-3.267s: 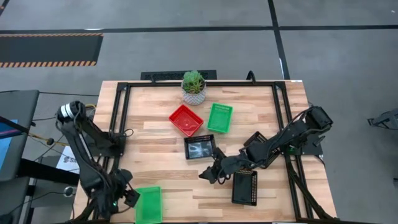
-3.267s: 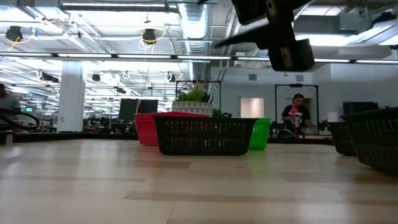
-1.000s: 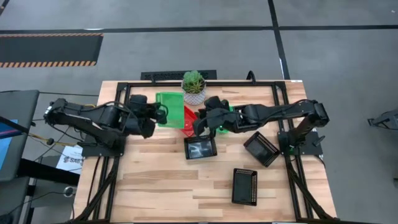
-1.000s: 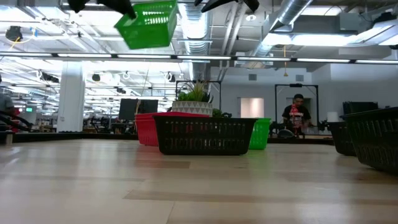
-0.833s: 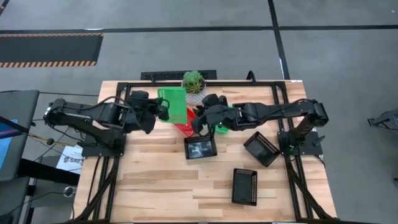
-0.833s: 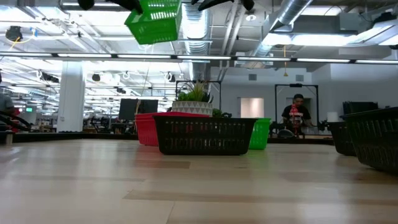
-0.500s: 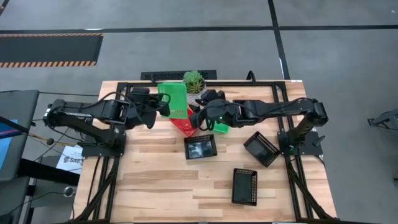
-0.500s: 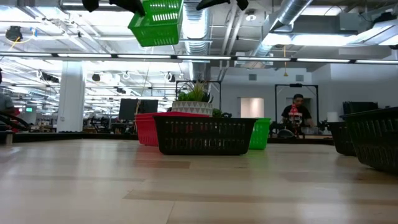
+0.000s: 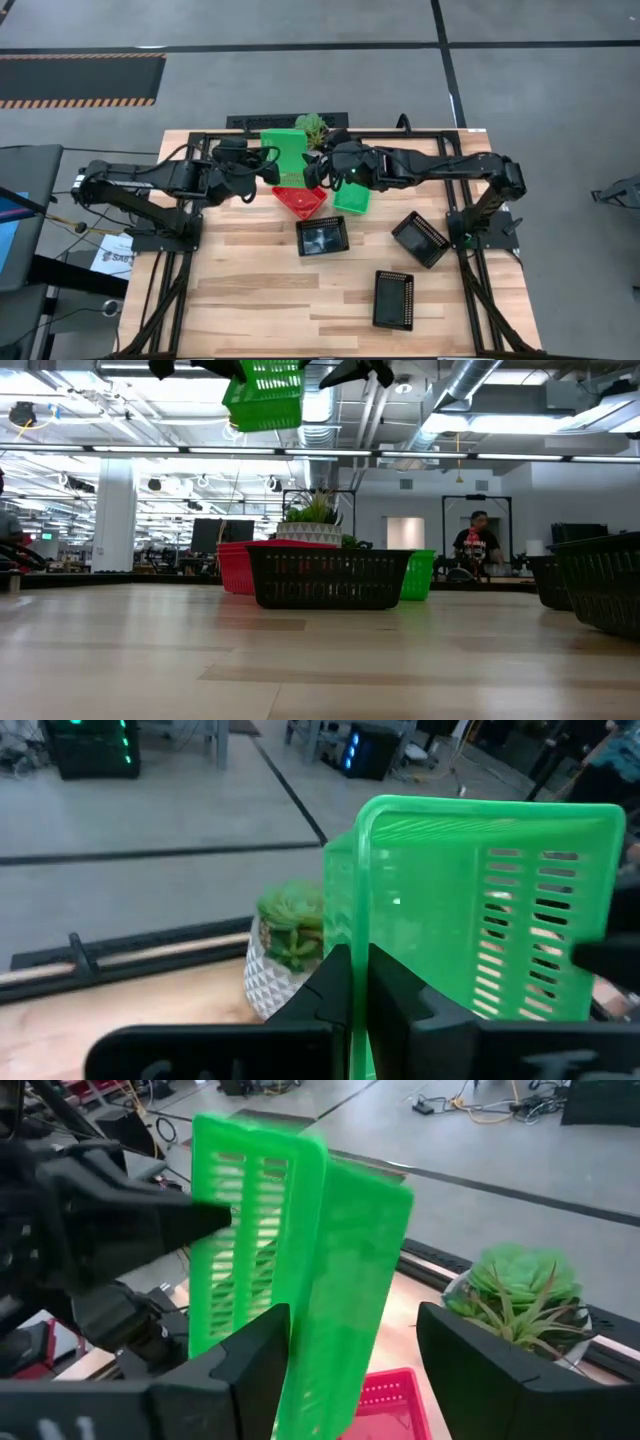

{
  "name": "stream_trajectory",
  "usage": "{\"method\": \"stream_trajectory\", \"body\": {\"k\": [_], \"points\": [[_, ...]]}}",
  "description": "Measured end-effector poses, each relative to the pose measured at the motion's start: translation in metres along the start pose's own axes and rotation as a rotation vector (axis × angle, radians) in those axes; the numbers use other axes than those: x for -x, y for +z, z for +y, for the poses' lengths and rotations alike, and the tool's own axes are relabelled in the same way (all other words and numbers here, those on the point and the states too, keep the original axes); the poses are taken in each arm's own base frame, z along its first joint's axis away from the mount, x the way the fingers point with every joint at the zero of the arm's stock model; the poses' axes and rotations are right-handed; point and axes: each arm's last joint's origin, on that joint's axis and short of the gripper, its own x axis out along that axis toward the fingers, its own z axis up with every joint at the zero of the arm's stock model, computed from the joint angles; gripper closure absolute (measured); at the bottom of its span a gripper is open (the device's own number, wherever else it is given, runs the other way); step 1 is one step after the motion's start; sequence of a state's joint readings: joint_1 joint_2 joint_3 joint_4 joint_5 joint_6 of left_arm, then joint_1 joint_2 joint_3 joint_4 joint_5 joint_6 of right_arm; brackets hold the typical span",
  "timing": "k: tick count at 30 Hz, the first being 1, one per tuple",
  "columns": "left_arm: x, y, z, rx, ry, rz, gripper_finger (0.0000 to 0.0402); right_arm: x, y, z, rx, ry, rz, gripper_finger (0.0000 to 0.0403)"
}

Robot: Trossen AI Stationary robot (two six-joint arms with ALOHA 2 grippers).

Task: Stack baskets by color
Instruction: Stack the bottom green bin on the top green bin

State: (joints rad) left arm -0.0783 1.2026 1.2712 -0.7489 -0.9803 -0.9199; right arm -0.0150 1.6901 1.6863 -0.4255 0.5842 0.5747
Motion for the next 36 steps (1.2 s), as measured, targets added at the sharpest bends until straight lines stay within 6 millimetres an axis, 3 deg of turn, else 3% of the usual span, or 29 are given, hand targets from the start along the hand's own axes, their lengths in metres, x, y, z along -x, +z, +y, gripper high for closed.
{"method": "stream_trajectory", "body": {"k": [7, 11, 15, 20, 22, 28, 36], "points": [[-0.011, -0.012, -0.013, -0.010, -0.011, 0.033, 0.0401, -0.002, -0.005, -0.007, 0.021, -0.042, 0.058, 0.0165], [-0.012, -0.009, -0.017, 0.013, -0.035, 0.015, 0.0401, -0.002, -0.008, -0.011, 0.017, -0.073, 0.091, 0.0188], [-0.011, -0.006, -0.021, -0.015, -0.069, -0.007, 0.0401, -0.002, -0.009, -0.011, 0.019, -0.075, 0.098, 0.0246], [-0.011, -0.002, -0.027, -0.068, -0.147, 0.000, 0.0398, -0.002, -0.010, -0.013, 0.034, -0.091, 0.102, 0.0376], [-0.010, -0.001, -0.029, -0.079, -0.167, -0.002, 0.0389, -0.003, -0.008, -0.013, 0.032, -0.090, 0.095, 0.0388], [-0.007, 0.002, -0.034, -0.155, -0.294, 0.048, 0.0301, -0.006, -0.008, -0.023, -0.046, -0.132, 0.131, 0.0396], [0.014, 0.036, -0.042, -0.170, -0.434, 0.036, 0.0151, -0.002, 0.013, -0.075, -0.128, -0.260, 0.255, 0.0399]]}}
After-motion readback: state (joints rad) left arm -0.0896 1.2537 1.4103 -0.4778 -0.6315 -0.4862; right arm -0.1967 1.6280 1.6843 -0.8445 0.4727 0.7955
